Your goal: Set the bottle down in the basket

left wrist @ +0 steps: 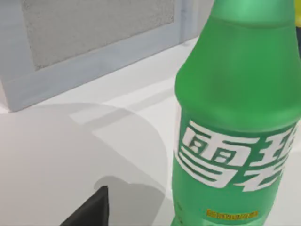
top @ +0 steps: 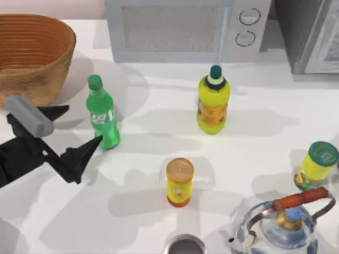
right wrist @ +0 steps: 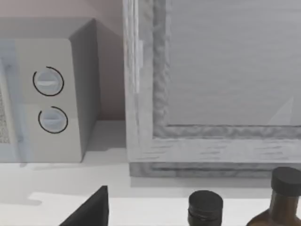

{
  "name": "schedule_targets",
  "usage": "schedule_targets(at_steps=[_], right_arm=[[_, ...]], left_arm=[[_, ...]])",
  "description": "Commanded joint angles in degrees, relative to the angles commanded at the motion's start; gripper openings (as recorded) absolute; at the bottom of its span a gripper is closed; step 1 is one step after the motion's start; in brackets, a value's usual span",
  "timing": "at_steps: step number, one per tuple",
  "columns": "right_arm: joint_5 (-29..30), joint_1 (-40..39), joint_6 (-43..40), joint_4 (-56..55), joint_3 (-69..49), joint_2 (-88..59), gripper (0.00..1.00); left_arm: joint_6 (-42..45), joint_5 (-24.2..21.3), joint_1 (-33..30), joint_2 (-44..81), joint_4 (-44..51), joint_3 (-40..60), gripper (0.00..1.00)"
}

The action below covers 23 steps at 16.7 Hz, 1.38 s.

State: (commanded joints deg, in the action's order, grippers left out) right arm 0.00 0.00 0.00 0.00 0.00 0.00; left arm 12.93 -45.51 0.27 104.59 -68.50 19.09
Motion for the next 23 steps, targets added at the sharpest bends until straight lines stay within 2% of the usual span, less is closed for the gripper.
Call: schedule_targets(at_steps=[7, 15, 20, 23], right_arm=[[0.0, 0.0, 0.0, 0.0, 0.0, 0.0, 1.0], [0.0, 0.0, 0.0, 0.0, 0.0, 0.0, 1.0], [0.0, 0.0, 0.0, 0.0, 0.0, 0.0, 1.0], [0.0, 0.0, 0.0, 0.0, 0.0, 0.0, 1.0]], left_arm=[[0.1, -0.43, -0.21, 1.41, -0.8, 0.15, 1.0], [-3.22, 8.15, -9.28, 11.3, -2.27, 11.11, 1.0], [-3.47, 8.85, -10.02, 12.25, -2.43, 12.06, 1.0], [-3.47, 8.85, -10.02, 12.25, -2.43, 12.06, 0.77]])
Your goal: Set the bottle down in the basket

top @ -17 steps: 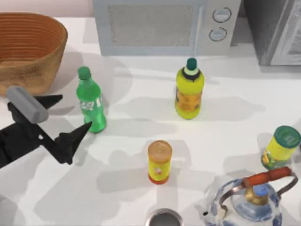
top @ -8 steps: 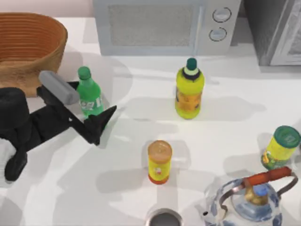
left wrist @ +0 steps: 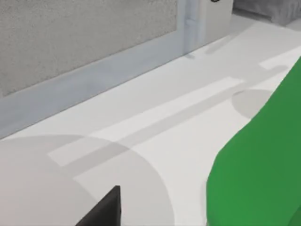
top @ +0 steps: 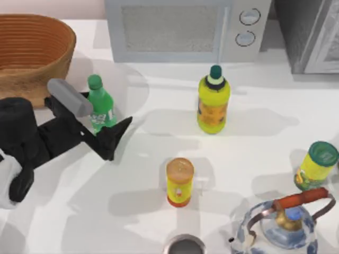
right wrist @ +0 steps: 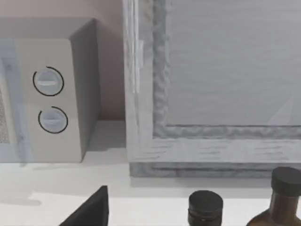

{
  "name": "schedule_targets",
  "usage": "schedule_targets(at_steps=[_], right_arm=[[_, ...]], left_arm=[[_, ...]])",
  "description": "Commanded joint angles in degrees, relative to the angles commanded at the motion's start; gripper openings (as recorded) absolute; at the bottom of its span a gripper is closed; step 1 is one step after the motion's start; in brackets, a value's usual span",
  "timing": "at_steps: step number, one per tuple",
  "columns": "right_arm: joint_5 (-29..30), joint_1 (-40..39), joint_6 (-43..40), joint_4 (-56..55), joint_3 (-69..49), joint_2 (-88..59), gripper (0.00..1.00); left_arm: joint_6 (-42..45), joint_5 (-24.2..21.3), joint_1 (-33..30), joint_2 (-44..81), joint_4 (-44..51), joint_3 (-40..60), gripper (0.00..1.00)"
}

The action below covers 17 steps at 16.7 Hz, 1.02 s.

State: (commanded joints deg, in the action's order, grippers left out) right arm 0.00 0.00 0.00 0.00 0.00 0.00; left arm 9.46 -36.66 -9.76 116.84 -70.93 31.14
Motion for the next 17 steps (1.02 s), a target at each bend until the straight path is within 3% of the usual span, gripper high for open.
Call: schedule_targets(at_steps=[10, 17], right_arm=[[0.0, 0.0, 0.0, 0.0, 0.0, 0.0, 1.0], [0.0, 0.0, 0.0, 0.0, 0.0, 0.0, 1.0]], left_arm=[[0.0, 0.0, 0.0, 0.0, 0.0, 0.0, 0.02], [0.0, 0.0, 0.0, 0.0, 0.0, 0.0, 0.0]])
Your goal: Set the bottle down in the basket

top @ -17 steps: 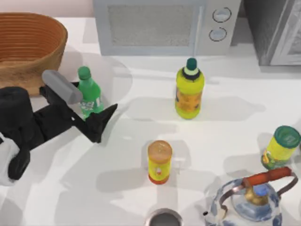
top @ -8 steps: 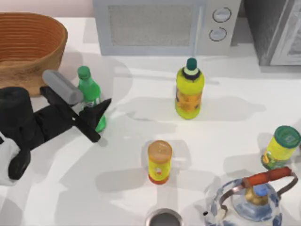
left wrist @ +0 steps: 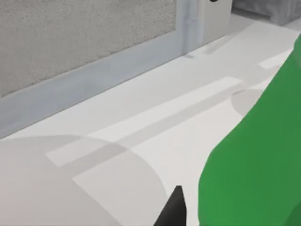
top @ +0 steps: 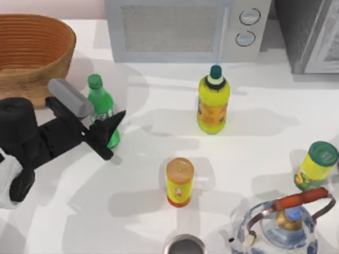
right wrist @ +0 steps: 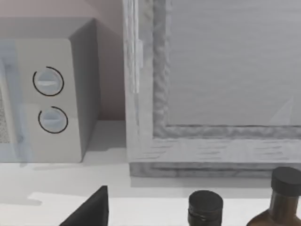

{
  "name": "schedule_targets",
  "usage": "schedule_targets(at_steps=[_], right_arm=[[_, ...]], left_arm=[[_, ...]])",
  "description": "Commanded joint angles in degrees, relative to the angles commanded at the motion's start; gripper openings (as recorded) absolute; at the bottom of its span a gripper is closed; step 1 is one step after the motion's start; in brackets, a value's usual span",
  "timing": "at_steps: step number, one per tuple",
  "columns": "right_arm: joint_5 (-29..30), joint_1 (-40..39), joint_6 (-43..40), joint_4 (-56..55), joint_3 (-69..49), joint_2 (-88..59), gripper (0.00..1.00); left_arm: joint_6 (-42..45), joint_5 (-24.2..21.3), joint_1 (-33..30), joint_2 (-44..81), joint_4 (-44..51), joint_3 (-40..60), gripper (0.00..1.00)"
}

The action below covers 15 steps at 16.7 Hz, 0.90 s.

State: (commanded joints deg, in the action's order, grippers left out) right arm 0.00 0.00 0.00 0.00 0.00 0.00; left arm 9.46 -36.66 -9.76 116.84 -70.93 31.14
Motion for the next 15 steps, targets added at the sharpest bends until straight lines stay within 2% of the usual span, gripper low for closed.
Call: schedule_targets(at_steps=[4, 7, 11, 15], right_arm=[[0.0, 0.0, 0.0, 0.0, 0.0, 0.0, 1.0], [0.0, 0.0, 0.0, 0.0, 0.0, 0.0, 1.0], [0.0, 0.0, 0.0, 0.0, 0.0, 0.0, 1.0], [0.0, 0.0, 0.0, 0.0, 0.0, 0.0, 1.0]], left_arm=[[0.32, 0.01, -0.39, -0.79, 0.78, 0.4, 0.0], [1.55, 0.72, -2.41, -5.58, 6.43, 3.78, 0.0], [2.3, 4.74, -2.66, -15.23, 21.96, 12.17, 0.0], [0.3, 12.88, 1.77, -24.93, 41.15, 21.81, 0.0]])
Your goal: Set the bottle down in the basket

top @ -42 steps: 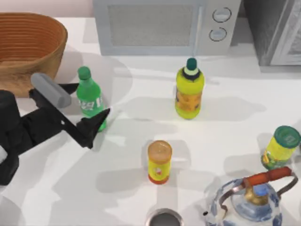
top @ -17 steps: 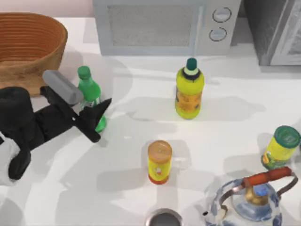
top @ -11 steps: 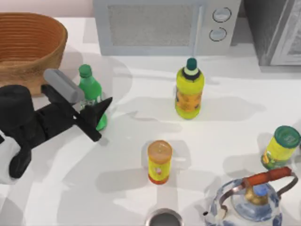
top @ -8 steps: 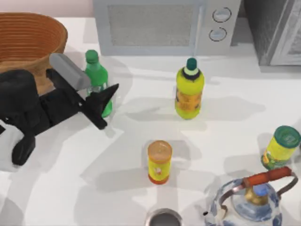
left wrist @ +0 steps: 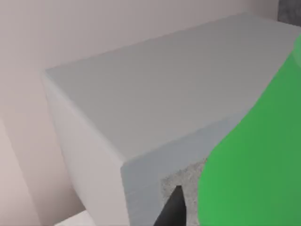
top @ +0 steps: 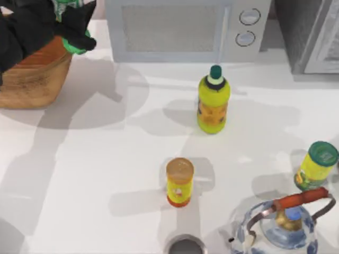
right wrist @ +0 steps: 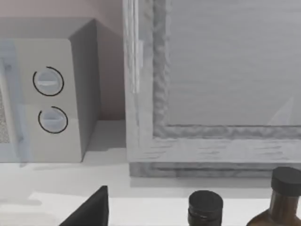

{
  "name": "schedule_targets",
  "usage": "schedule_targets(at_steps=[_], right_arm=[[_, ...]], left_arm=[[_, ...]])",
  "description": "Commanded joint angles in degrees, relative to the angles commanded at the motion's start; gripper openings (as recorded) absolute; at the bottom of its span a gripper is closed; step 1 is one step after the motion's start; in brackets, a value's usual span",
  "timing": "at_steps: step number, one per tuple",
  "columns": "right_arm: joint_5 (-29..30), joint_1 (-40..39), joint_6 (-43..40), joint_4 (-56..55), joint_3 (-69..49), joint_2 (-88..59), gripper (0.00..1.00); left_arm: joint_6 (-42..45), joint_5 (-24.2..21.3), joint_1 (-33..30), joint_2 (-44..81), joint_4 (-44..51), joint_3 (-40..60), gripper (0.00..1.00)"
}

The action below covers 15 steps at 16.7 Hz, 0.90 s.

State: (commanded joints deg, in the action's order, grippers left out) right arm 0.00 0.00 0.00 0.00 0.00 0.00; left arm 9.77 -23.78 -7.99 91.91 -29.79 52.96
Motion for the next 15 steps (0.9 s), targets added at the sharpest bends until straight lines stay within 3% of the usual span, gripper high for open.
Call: schedule_targets(at_steps=[4, 7, 15], right_arm=[[0.0, 0.0, 0.0, 0.0, 0.0, 0.0, 1.0], [0.0, 0.0, 0.0, 0.0, 0.0, 0.0, 1.0], [0.0, 0.0, 0.0, 0.0, 0.0, 0.0, 1.0]], left_arm=[[-3.95, 10.18, 7.3, -6.4, 15.37, 7.36, 0.0], [-6.63, 15.91, 11.79, -8.49, 21.15, 10.5, 0.0], [-7.24, 17.5, 12.82, -7.78, 21.24, 11.55, 0.0]])
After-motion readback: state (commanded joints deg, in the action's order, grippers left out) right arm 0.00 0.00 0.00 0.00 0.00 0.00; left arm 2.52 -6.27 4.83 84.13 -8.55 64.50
